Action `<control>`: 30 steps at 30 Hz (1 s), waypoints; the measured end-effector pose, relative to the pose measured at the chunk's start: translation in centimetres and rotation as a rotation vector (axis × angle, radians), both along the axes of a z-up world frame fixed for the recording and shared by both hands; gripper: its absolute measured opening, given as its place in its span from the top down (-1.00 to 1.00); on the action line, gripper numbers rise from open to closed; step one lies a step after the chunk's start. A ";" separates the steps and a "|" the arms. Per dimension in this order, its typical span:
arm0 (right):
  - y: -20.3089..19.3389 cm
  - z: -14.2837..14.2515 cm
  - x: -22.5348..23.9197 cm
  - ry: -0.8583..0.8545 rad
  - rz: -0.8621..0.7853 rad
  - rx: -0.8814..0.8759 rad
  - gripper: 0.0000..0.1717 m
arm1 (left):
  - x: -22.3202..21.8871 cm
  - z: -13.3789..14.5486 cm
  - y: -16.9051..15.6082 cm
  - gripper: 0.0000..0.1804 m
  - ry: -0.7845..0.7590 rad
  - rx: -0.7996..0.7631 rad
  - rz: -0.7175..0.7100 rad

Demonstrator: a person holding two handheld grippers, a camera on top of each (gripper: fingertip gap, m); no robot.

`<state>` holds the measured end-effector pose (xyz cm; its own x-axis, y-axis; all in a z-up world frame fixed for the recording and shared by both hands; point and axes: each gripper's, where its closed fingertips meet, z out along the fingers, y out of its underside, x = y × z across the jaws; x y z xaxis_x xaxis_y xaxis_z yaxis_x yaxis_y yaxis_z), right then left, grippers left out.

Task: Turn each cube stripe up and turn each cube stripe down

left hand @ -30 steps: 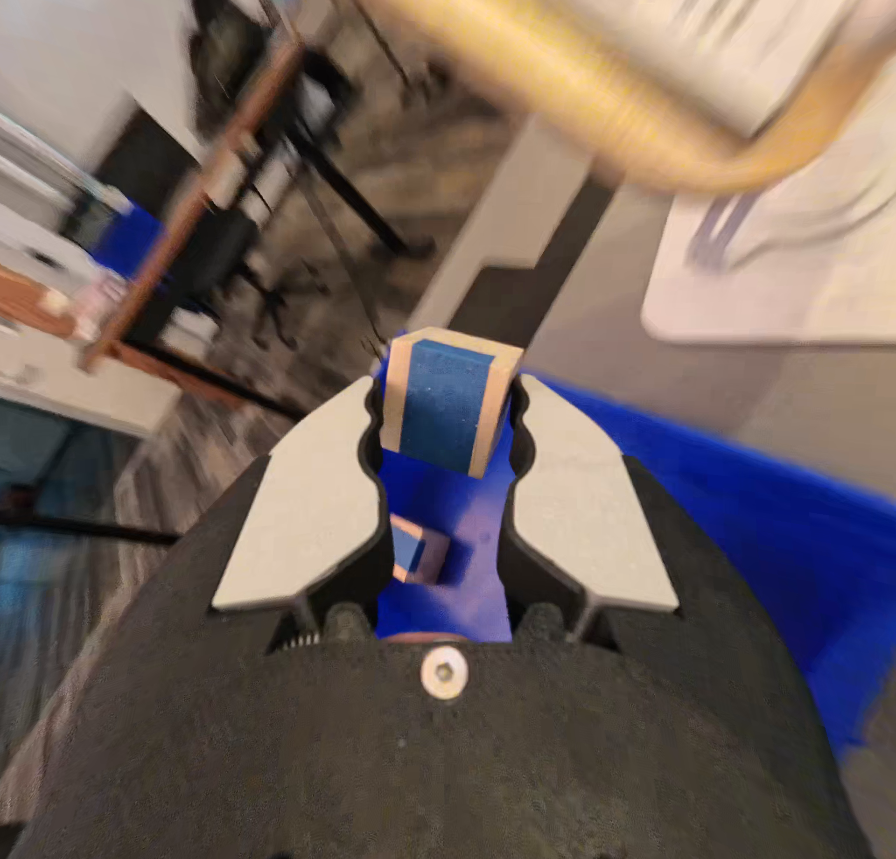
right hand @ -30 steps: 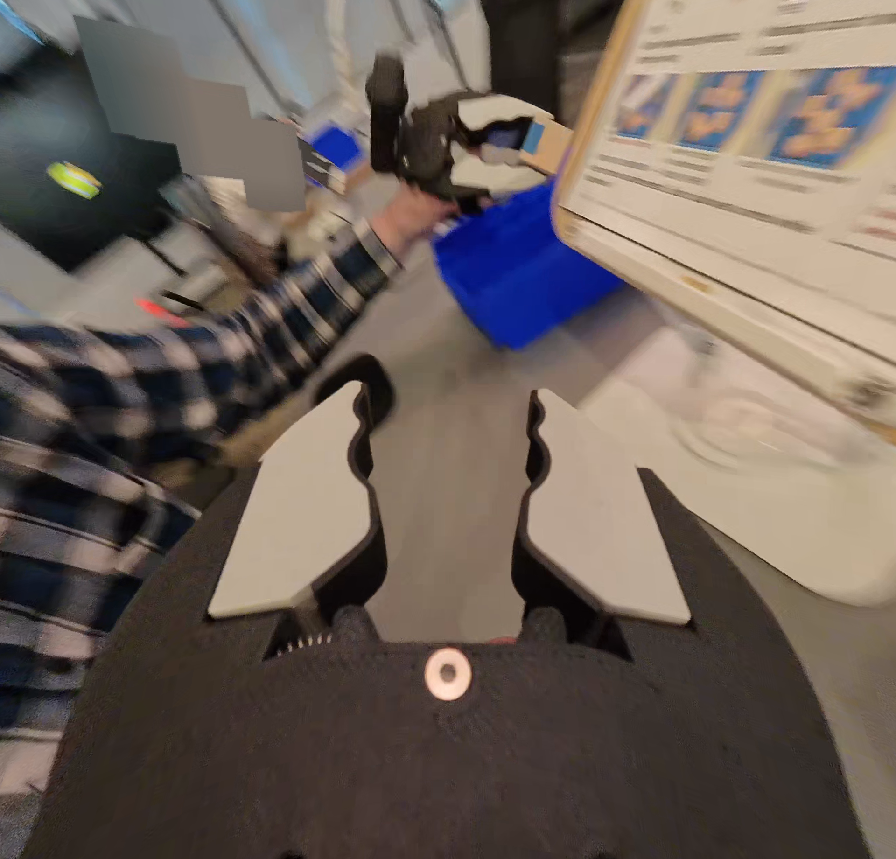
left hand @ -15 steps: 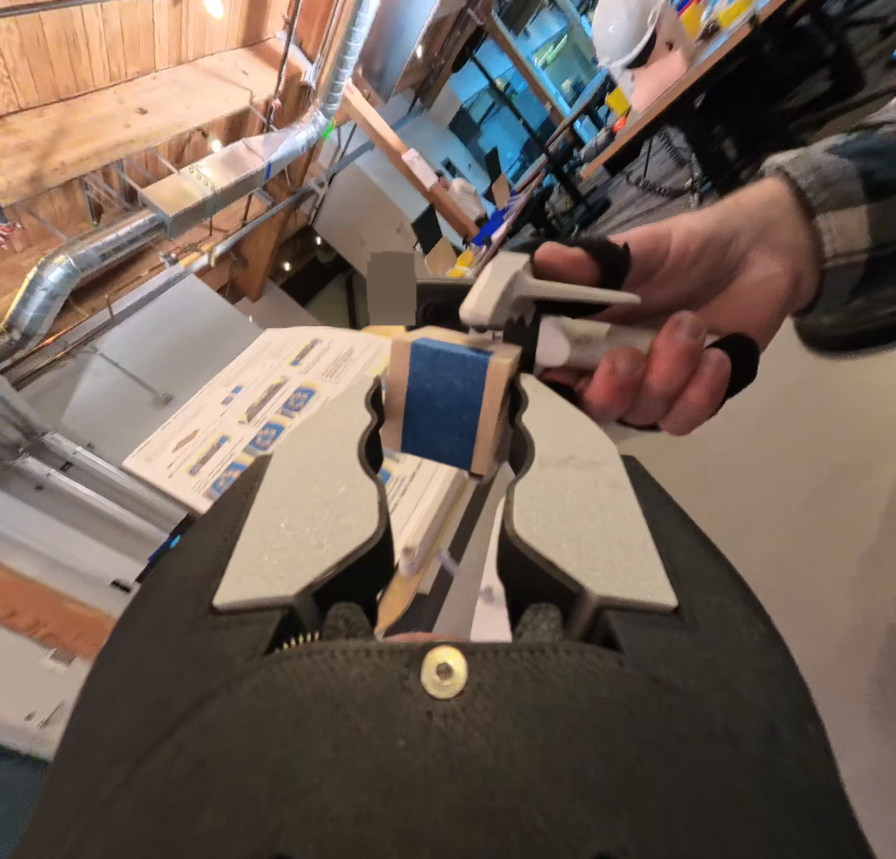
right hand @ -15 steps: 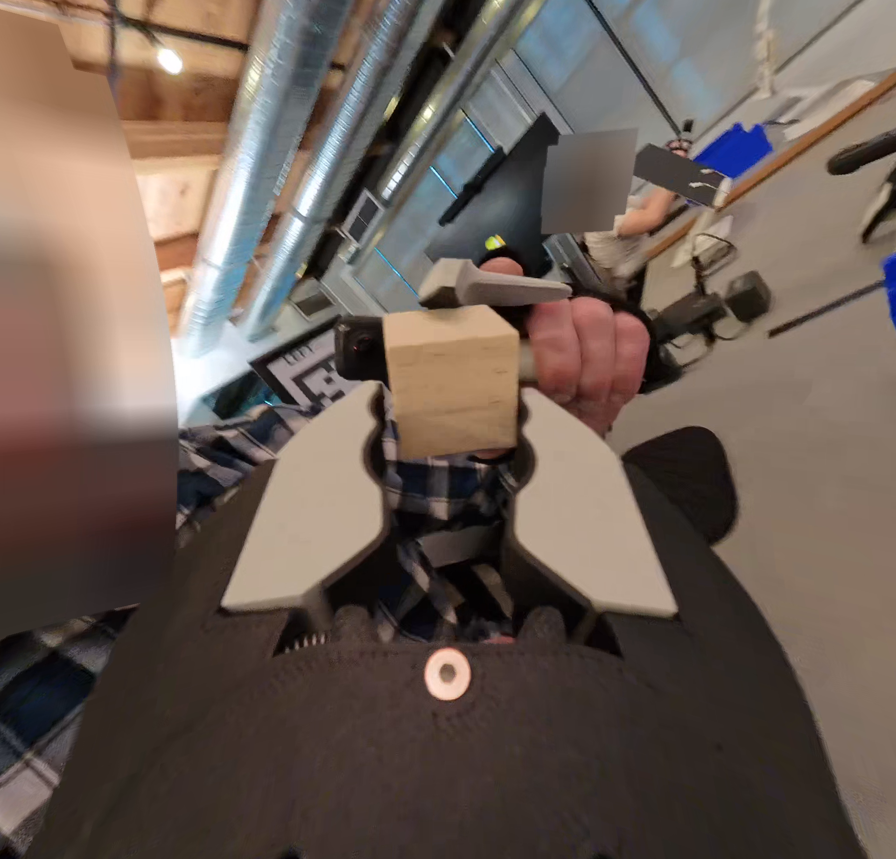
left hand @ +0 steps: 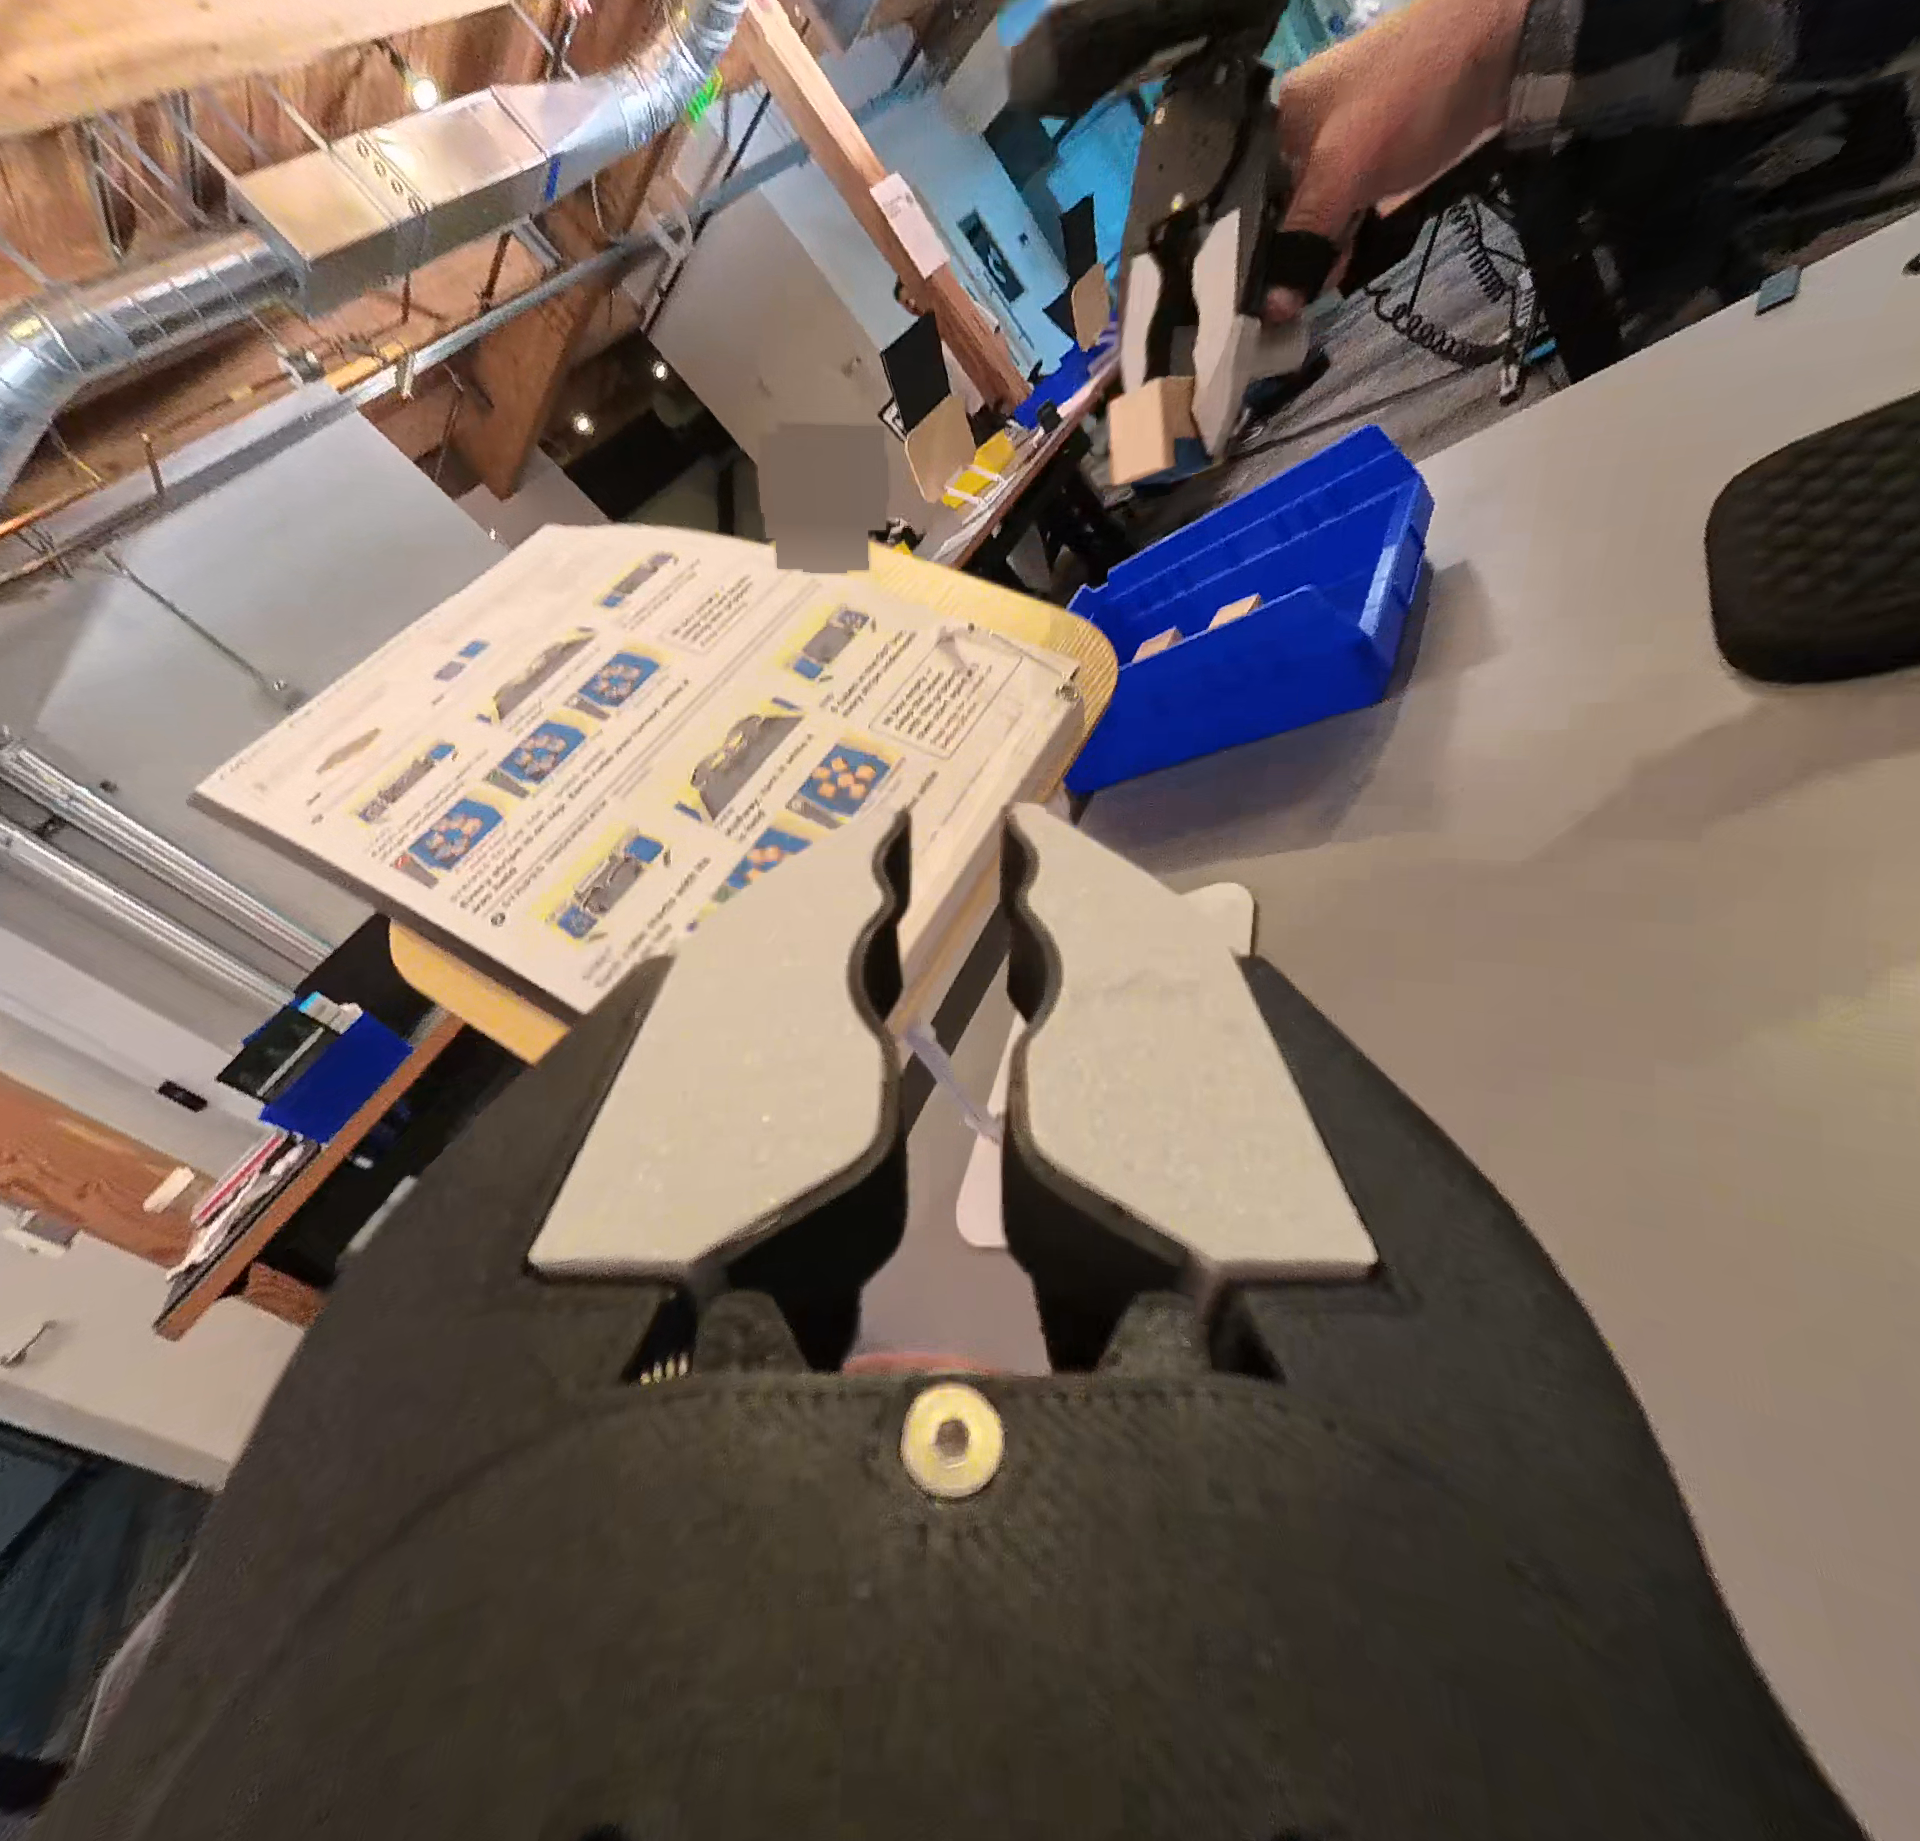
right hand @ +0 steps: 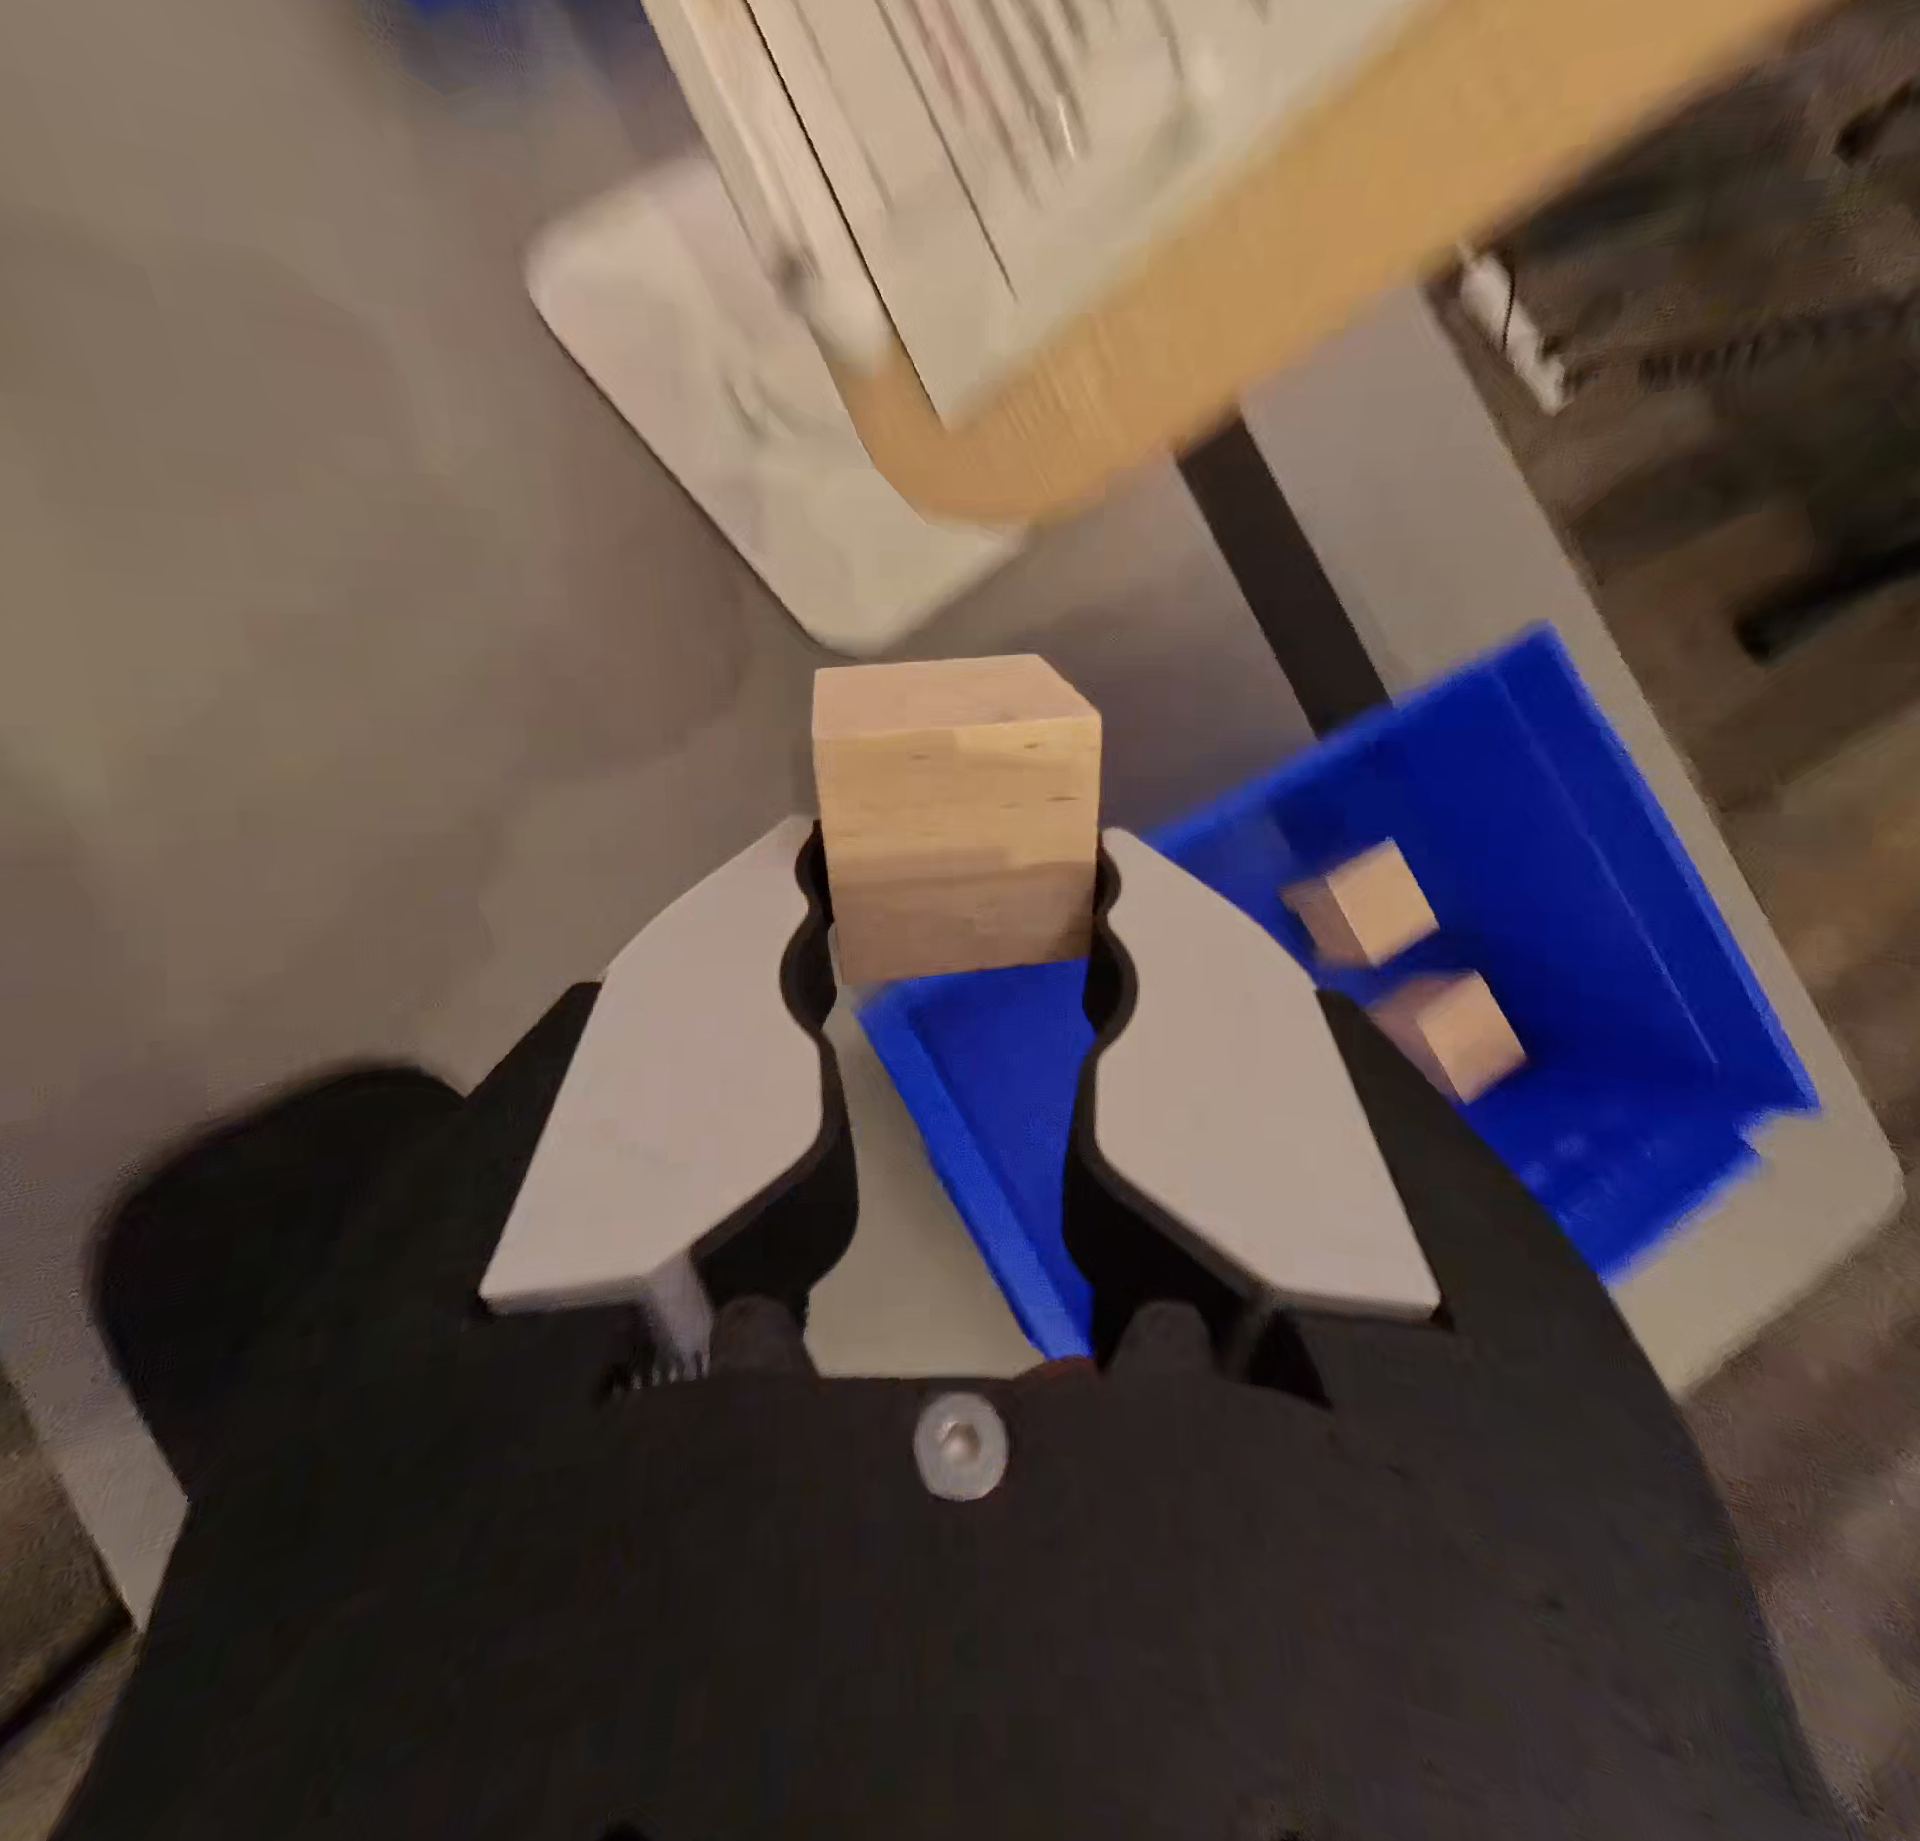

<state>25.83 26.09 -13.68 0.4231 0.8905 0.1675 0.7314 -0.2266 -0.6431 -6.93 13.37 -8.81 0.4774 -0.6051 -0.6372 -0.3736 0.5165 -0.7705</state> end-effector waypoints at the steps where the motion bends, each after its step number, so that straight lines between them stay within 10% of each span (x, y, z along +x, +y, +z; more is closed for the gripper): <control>1: 0.9 -1.4 2.0 -0.070 0.002 -0.010 0.46 | -0.3 -0.3 0.3 0.86 0.006 -0.005 0.016; 15: 4.6 -19.3 11.2 -0.589 0.191 -0.280 0.38 | -2.3 -3.0 2.8 0.85 0.093 -0.110 0.158; 22: 5.0 -12.8 8.8 -0.418 0.141 -0.119 0.22 | -6.4 -3.3 7.0 0.76 0.166 -0.102 0.290; 30: -1.2 -6.4 3.3 -0.284 0.231 0.105 0.43 | -16.9 -11.5 21.6 0.26 0.540 -0.431 0.533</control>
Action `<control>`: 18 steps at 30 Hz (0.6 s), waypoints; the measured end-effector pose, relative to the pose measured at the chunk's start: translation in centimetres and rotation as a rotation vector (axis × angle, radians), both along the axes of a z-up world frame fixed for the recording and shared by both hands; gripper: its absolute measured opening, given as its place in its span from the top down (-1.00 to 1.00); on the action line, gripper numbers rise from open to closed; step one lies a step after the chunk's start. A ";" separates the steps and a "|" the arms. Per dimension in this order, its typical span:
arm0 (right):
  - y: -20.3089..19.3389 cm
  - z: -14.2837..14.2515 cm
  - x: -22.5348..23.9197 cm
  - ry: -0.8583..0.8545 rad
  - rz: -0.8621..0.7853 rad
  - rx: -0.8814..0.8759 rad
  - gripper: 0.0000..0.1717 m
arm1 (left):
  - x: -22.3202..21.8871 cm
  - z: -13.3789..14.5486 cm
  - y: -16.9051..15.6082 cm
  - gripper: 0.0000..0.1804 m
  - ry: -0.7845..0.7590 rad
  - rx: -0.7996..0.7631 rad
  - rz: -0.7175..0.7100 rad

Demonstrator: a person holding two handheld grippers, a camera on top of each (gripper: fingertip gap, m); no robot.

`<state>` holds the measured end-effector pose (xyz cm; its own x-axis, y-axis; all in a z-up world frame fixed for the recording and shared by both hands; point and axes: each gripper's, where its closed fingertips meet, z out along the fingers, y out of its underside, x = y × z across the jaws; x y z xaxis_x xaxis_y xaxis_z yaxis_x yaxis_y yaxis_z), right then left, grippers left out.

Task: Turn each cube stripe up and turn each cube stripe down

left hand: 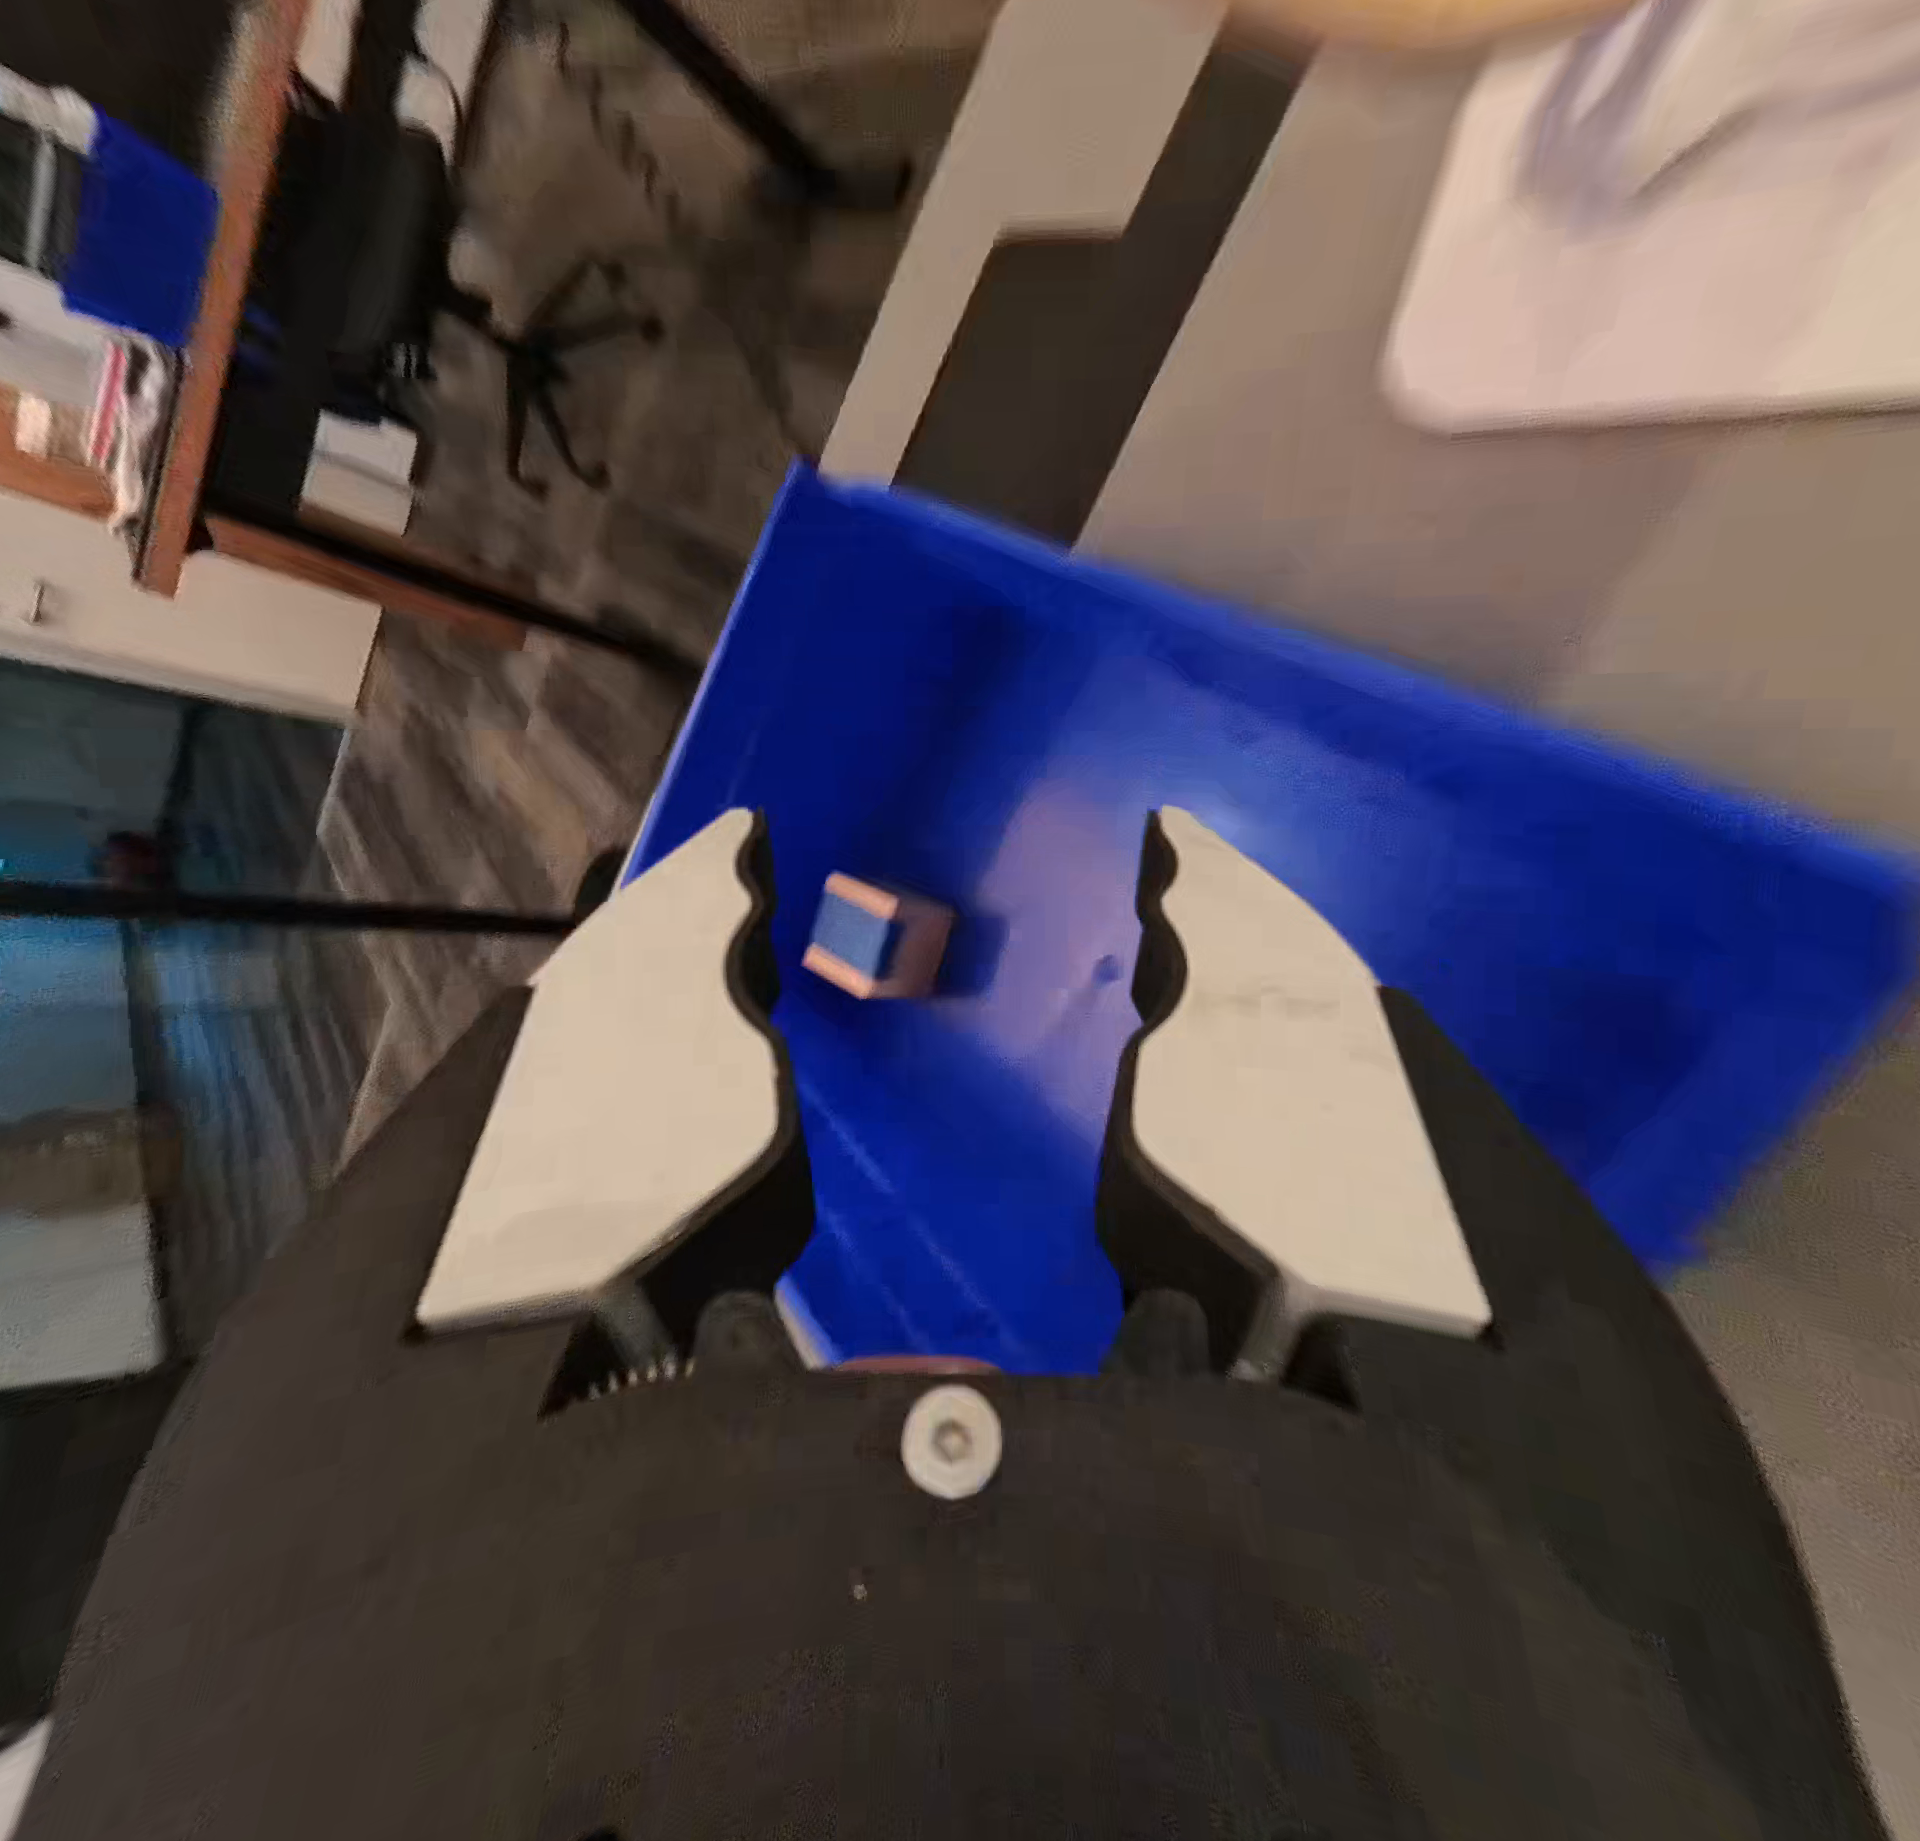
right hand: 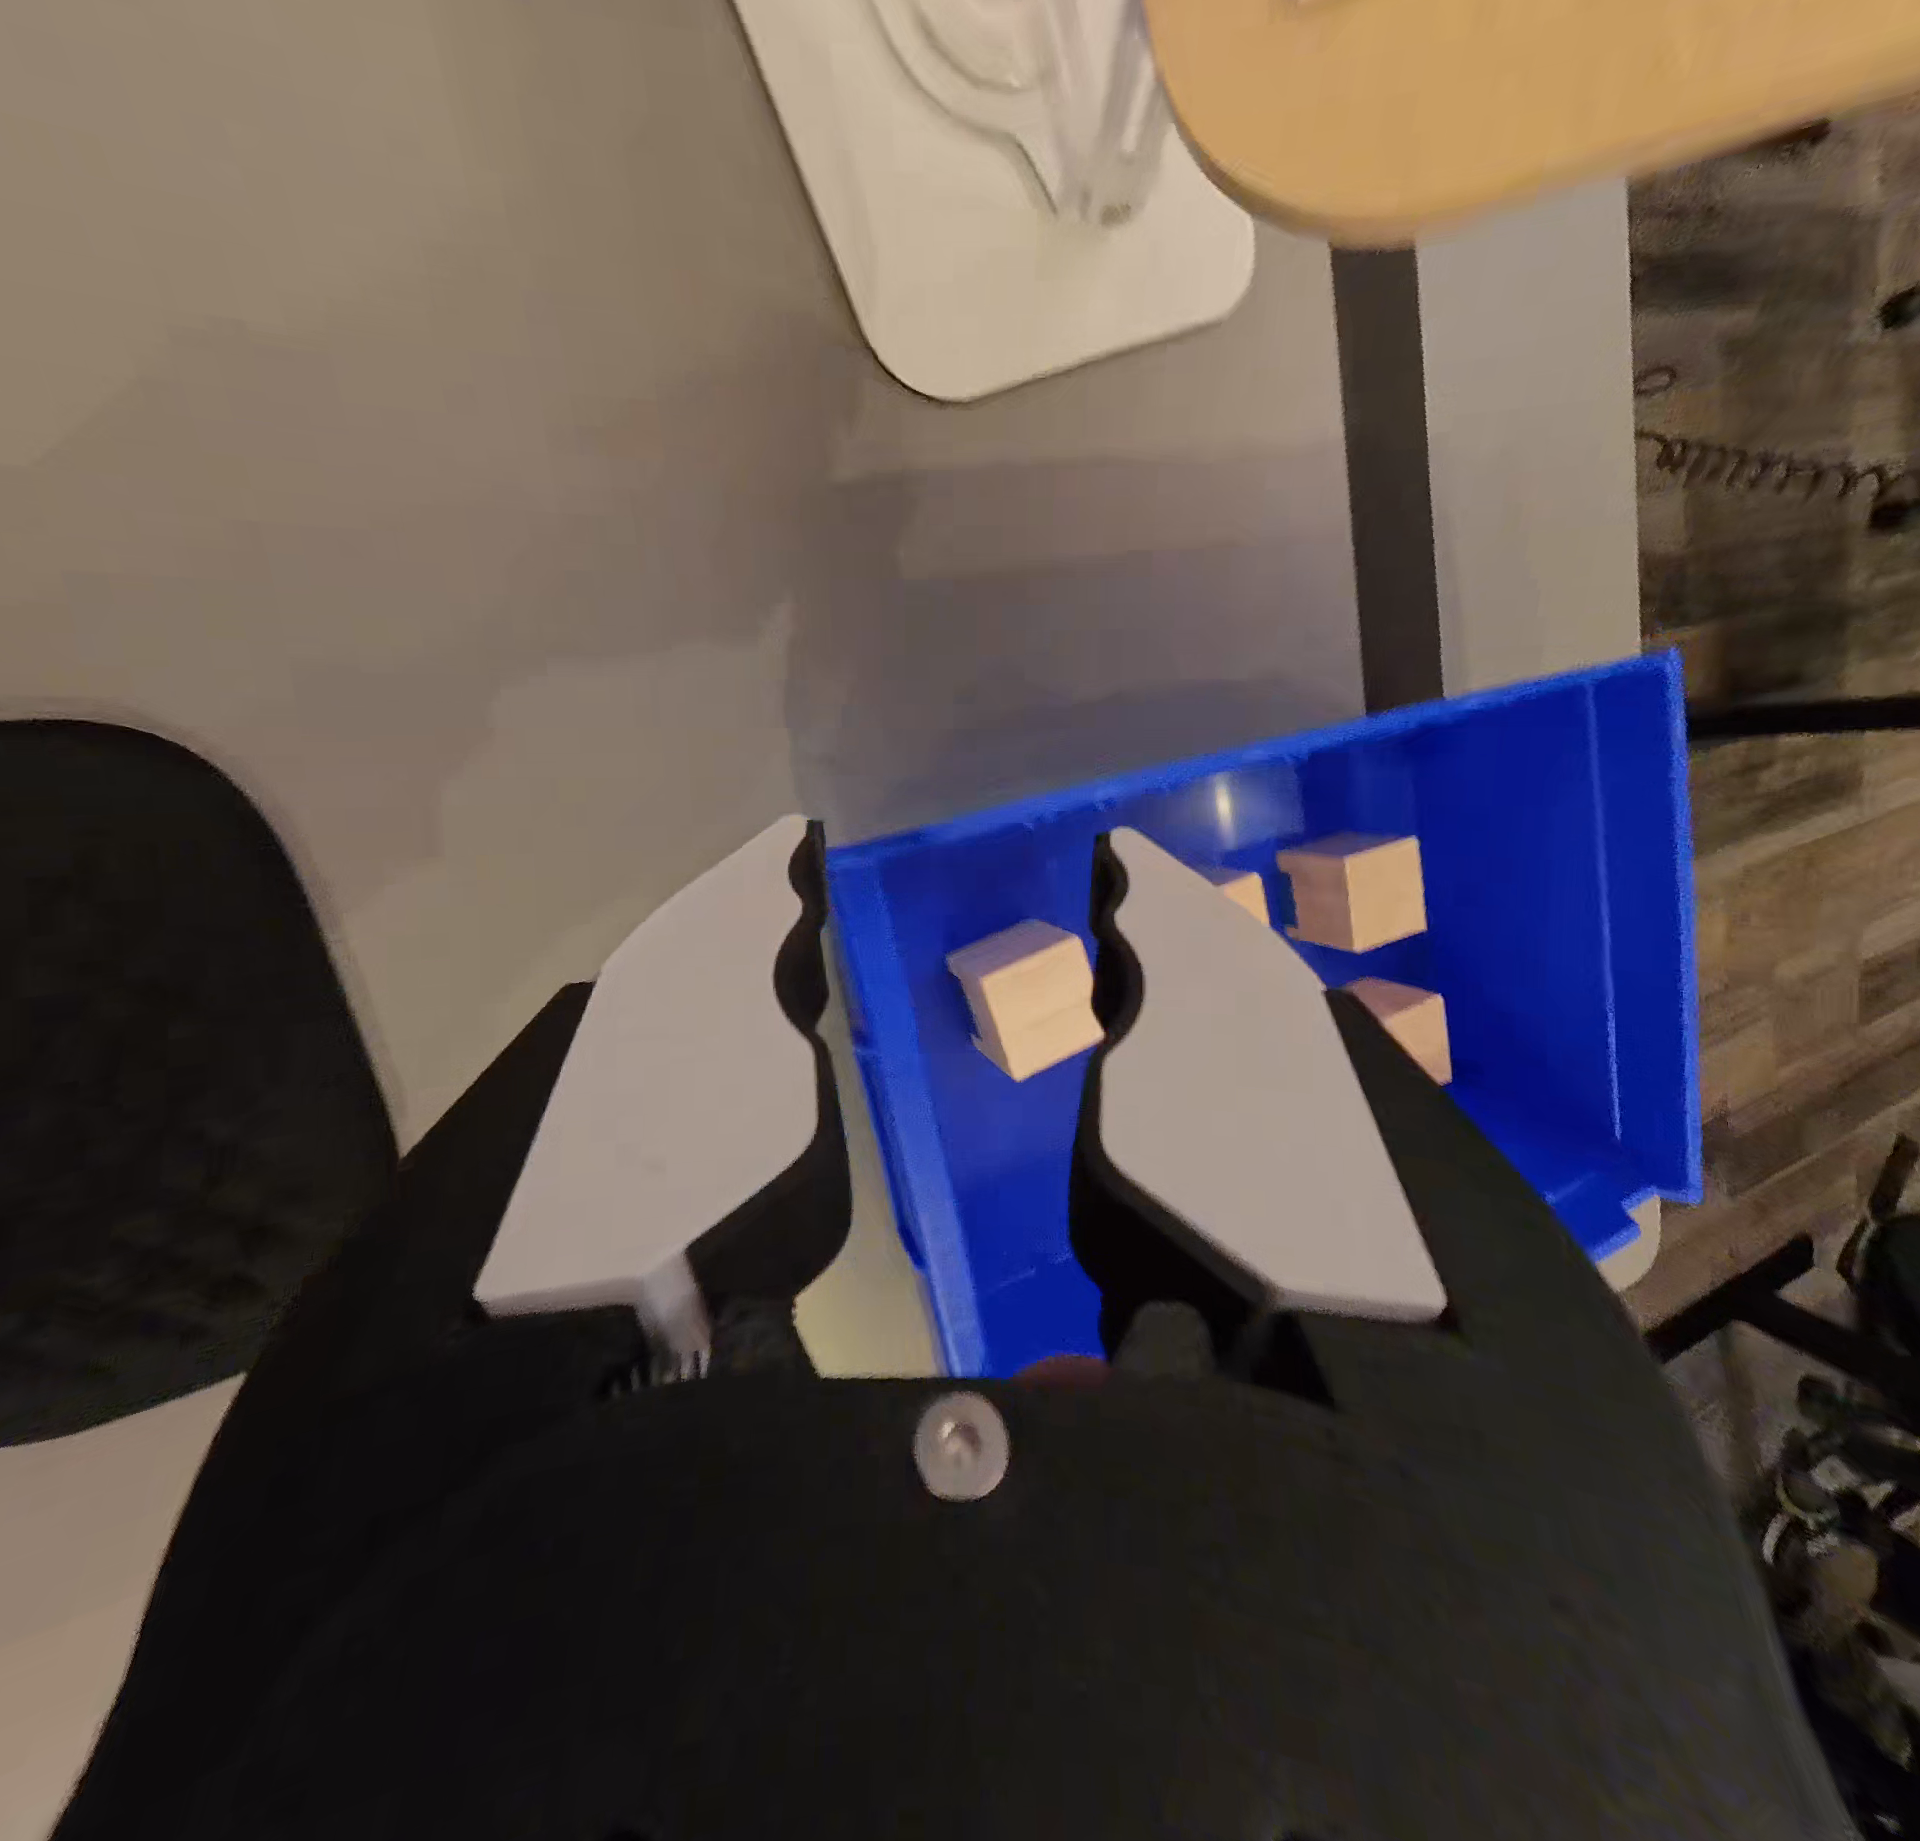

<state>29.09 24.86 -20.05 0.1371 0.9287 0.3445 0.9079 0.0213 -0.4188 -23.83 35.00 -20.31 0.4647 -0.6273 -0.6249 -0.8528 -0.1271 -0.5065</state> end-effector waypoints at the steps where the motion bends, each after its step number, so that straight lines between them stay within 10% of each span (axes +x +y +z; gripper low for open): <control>1: -0.8 0.0 -0.6 0.003 0.016 0.003 0.43 | -1.2 -1.0 1.8 0.26 0.053 -0.021 0.011; 10: -4.7 -1.3 -4.7 -0.015 0.118 -0.027 0.44 | -9.8 -12.3 10.3 0.19 0.484 -0.447 0.110; 18: -4.7 -0.4 -8.3 0.038 0.194 -0.029 0.47 | -10.0 -13.3 11.2 0.44 0.585 -0.576 0.110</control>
